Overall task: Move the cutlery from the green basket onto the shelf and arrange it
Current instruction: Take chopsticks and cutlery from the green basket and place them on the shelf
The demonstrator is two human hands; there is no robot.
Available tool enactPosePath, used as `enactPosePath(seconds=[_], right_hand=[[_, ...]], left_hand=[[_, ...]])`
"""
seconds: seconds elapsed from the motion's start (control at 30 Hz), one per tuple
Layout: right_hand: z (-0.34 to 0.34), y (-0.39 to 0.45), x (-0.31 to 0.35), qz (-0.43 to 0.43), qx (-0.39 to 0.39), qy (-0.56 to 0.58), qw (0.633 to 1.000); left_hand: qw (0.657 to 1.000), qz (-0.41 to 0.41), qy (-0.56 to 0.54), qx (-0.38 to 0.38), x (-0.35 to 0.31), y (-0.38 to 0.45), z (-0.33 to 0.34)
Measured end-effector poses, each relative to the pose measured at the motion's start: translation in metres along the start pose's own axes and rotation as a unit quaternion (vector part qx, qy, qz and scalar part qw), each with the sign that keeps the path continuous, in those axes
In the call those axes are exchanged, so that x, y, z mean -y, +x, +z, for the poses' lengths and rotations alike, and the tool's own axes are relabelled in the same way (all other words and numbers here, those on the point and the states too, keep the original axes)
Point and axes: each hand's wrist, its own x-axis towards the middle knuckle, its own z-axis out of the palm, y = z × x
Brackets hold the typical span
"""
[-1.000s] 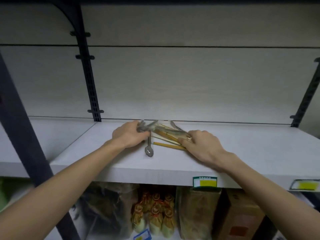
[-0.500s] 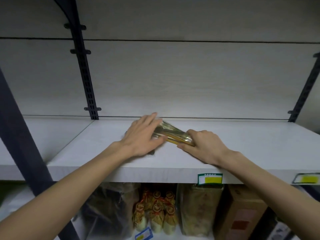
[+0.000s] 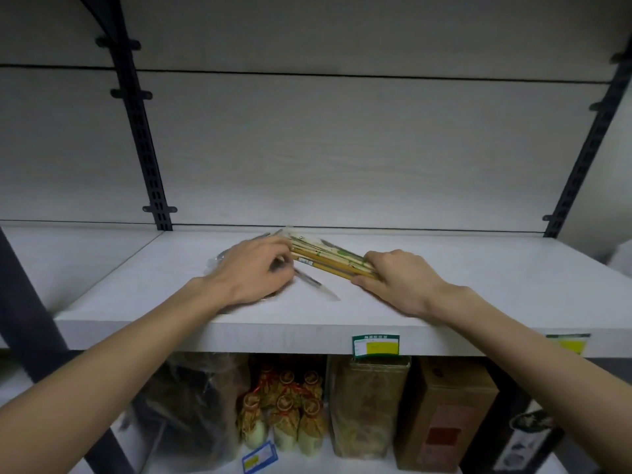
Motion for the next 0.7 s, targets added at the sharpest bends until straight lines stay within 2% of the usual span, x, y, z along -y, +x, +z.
enactPosePath(seconds=[0.13,0.27,0.37,0.47,0.7], right_hand=[[0.0,0.0,-0.005,-0.055,-0.038,-0.033,0.997],[0.002,0.002,-0.007,-0.089,-0.061,-0.033,0.994],[0.004,0.002,-0.008,-0.086,-0.071,-0.022,0.993],[0.007,0.001,-0.006,-0.068,-0.076,0.001,0.995],[0.004,0.005,0.001,-0.015,-0.02,0.03,0.999]], left_hand=[[1.0,-0.006,-0.021,-0.012,-0.022,0.021,-0.004],[0.995,0.049,0.004,0.084,-0.04,0.044,0.005],[0.996,0.083,0.027,0.024,-0.045,0.044,0.013],[0.997,0.059,0.025,-0.047,-0.04,0.036,0.013],[0.996,-0.014,-0.076,-0.053,-0.01,0.012,0.006]])
